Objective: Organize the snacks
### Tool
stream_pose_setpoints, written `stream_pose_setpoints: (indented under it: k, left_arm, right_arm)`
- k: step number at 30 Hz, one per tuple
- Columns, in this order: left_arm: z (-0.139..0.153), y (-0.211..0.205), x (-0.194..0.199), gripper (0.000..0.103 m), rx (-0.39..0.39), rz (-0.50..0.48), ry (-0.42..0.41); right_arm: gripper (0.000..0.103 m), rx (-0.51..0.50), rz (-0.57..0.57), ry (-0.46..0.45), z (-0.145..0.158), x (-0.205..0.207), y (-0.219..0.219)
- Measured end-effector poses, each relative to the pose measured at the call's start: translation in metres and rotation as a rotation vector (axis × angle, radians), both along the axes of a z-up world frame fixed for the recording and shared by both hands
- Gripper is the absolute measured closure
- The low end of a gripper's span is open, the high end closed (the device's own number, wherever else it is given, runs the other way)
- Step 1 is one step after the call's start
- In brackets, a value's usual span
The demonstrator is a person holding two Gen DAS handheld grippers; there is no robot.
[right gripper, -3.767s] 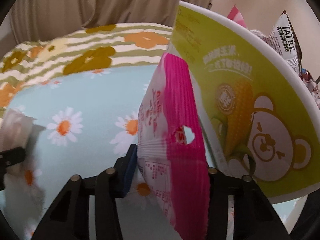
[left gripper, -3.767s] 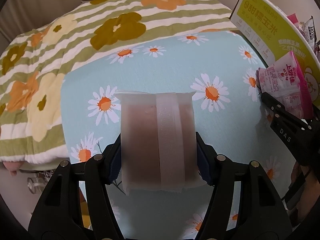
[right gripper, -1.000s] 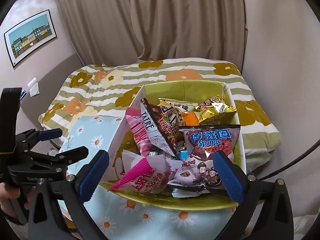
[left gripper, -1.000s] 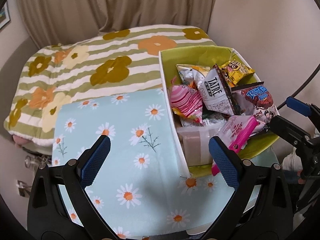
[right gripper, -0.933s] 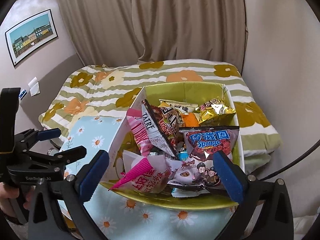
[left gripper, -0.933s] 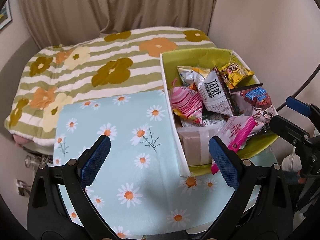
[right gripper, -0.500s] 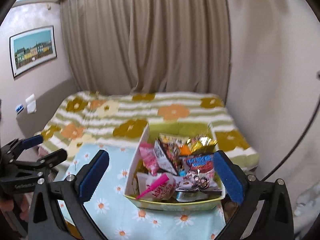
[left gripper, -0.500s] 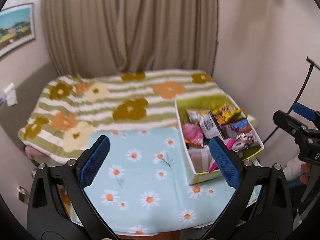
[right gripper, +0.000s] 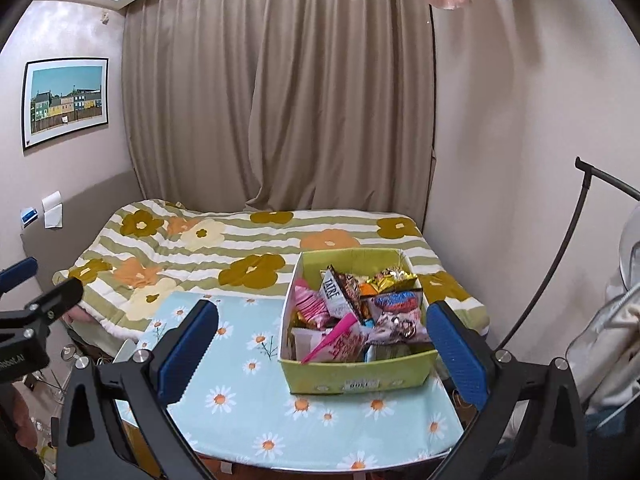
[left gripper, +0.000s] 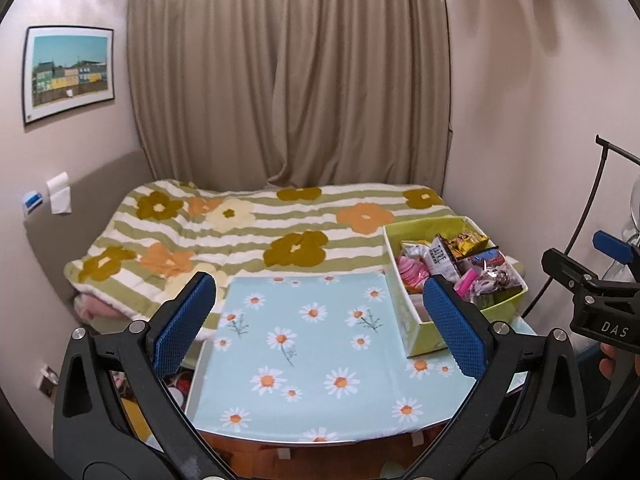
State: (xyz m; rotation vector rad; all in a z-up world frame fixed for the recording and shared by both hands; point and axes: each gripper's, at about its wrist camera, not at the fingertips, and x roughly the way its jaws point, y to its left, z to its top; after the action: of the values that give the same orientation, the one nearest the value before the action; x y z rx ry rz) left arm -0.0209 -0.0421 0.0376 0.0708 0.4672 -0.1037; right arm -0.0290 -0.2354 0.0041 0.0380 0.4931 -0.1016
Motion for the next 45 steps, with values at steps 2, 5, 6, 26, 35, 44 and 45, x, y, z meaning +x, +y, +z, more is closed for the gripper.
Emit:
stream_pose_setpoints:
  k: [2,5,6,26,35,44,45]
  left_arm:
    - [-0.001,0.005,-0.002,0.0,-0.011,0.002,0.0]
    - [-0.002,0.011,-0.005,0.0,-0.015,0.001,0.007]
    - [-0.002,0.012,-0.005,0.0,-0.01,0.003,0.004]
    - [-0.004,0.019,-0.008,0.0,-0.005,0.01,-0.004]
    - [-0.003,0.018,-0.007,0.0,-0.011,0.02,-0.001]
    - [-0.003,0.018,-0.008,0.0,-0.007,0.027,-0.005]
    - [-0.003,0.018,-0.008,0.0,-0.008,0.027,-0.003]
  right_arm:
    - [0.0,0.005,-0.003,0.0,0.0,-0.002,0.002]
    - [0.0,0.0,-0.006,-0.002,0.0,-0.005,0.006]
    - [0.0,-0.002,-0.009,-0.004,0.0,-0.005,0.007]
    - [0.0,0.0,-0.006,0.001,-0.003,-0.002,0.014]
    - [0.0,0.001,-0.011,0.003,-0.004,-0.001,0.013]
    - [0.0,0.003,-0.018,0.007,-0.007,0.0,0.008]
    - [0.0,0.002,-0.019,0.007,-0.007,-0.001,0.009]
